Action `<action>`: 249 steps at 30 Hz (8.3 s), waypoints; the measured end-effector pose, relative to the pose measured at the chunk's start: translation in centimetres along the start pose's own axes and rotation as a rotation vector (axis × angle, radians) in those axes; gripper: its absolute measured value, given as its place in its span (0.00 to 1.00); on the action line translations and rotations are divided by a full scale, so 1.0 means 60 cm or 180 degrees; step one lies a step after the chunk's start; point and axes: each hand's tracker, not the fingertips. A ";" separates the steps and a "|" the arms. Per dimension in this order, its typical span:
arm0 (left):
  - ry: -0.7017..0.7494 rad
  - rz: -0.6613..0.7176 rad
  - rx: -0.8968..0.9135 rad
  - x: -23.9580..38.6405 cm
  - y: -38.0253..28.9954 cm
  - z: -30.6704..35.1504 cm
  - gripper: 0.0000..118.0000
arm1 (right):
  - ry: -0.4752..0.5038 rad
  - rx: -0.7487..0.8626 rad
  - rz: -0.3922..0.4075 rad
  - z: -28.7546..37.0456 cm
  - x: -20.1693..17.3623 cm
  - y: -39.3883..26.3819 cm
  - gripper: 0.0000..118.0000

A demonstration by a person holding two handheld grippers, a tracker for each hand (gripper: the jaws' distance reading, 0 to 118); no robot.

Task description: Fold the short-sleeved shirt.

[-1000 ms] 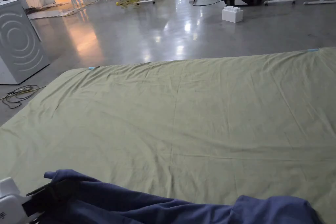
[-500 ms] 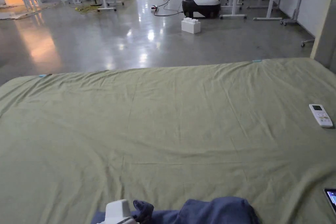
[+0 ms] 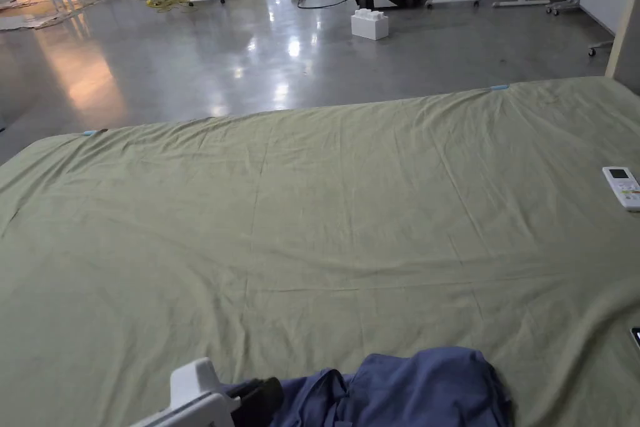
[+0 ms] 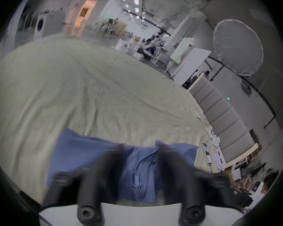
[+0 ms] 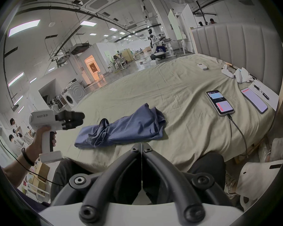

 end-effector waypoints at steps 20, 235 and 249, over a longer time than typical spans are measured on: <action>-0.0347 0.0598 0.0358 -0.127 0.063 0.089 0.85 | 0.0077 -0.0054 0.0122 -0.021 -0.013 0.017 0.00; 0.0726 -0.1908 0.2308 0.190 -0.020 0.401 1.00 | -0.0295 0.1661 0.1194 0.045 -0.138 0.202 1.00; 0.0758 -0.1789 0.2314 0.183 -0.016 0.404 1.00 | -0.0257 0.1637 0.1182 0.036 -0.142 0.194 1.00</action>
